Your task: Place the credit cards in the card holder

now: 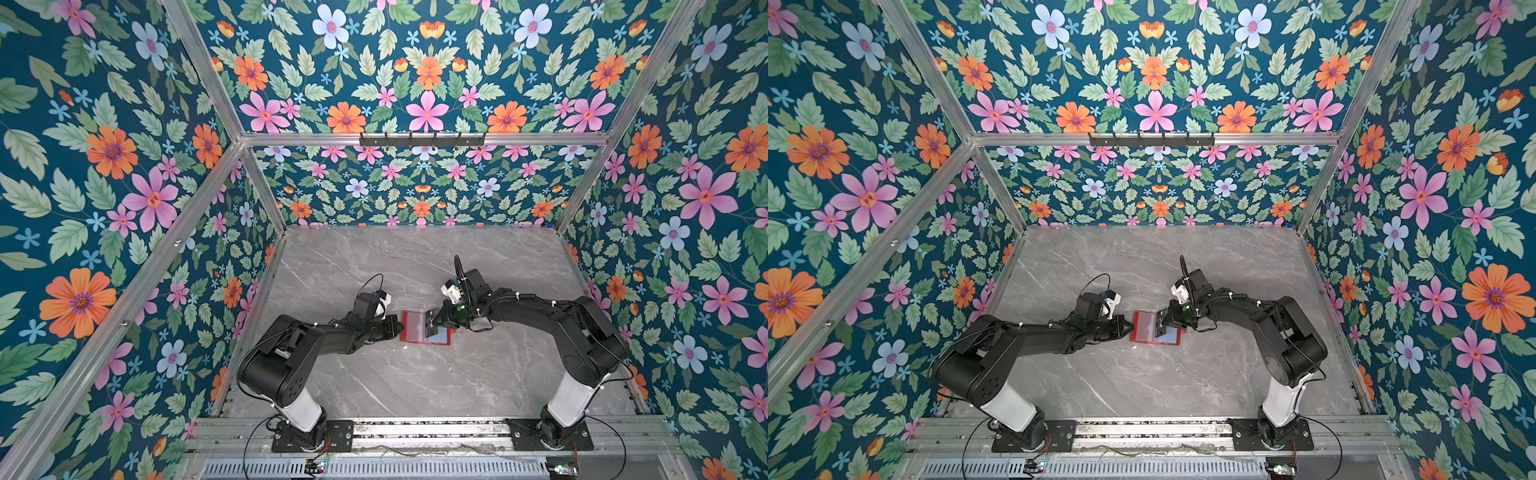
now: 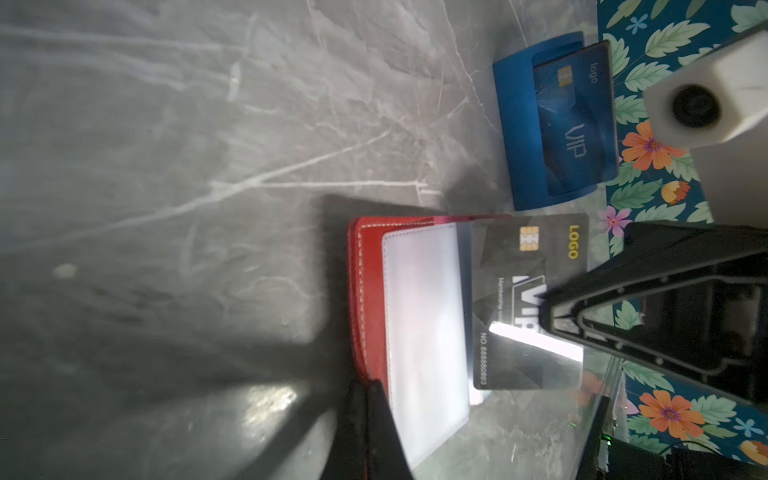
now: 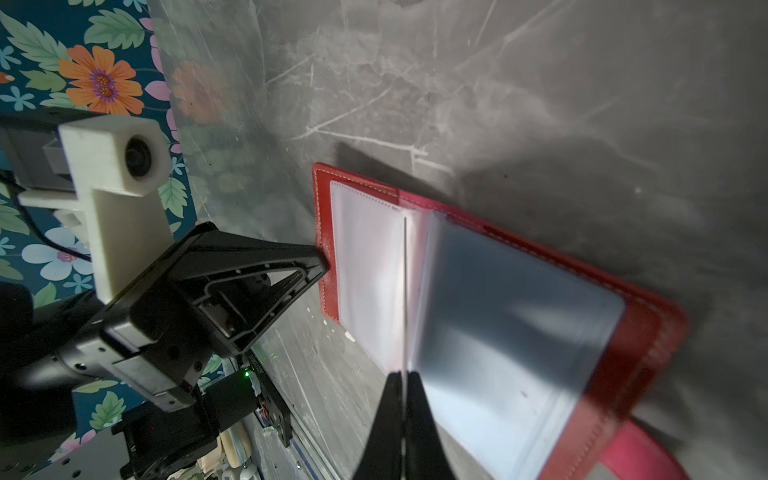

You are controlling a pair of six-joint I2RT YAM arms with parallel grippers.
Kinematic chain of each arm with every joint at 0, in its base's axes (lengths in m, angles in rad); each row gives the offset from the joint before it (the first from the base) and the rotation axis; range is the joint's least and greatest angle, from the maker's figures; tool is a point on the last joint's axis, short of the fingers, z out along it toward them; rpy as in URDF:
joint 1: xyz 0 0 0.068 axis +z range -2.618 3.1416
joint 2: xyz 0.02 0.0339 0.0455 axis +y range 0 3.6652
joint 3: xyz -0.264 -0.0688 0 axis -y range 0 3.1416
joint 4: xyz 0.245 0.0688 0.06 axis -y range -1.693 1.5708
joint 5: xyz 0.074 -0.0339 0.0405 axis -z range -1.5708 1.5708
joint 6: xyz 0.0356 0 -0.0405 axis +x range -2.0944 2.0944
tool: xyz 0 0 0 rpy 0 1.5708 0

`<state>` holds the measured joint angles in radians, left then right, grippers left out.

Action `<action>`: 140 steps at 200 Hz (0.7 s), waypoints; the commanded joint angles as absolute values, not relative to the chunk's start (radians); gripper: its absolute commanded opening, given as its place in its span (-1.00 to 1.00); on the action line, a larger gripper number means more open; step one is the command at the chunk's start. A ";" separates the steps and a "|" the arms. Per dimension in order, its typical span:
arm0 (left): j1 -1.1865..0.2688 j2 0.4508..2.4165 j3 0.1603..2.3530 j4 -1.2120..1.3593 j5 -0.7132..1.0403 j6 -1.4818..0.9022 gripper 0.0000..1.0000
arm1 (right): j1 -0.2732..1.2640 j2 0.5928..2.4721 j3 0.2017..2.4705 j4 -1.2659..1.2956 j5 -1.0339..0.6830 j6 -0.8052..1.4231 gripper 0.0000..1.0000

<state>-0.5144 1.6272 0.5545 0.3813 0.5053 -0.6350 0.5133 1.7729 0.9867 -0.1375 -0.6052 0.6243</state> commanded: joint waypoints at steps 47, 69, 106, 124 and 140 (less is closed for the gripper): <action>-0.544 1.593 0.513 0.439 0.434 -0.722 -1.00 | 0.515 1.789 0.983 -0.092 -0.645 0.656 -1.00; -0.550 1.588 0.501 0.451 0.420 -0.740 -1.00 | 0.515 1.795 0.979 -0.089 -0.646 0.662 -1.00; -0.555 1.580 0.486 0.455 0.411 -0.747 -1.00 | 0.515 1.799 0.967 -0.082 -0.645 0.668 -1.00; -0.558 1.579 0.481 0.460 0.410 -0.750 -1.00 | 0.515 1.800 0.961 -0.068 -0.656 0.673 -1.00; -0.560 1.583 0.479 0.460 0.410 -0.752 -1.00 | 0.515 1.807 0.957 -0.052 -0.681 0.675 -1.00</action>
<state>-0.5564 1.5841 0.4816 0.4416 0.4202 -0.7513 0.5137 1.8000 0.9619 -0.0837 -0.6498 0.6617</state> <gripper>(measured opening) 0.044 0.051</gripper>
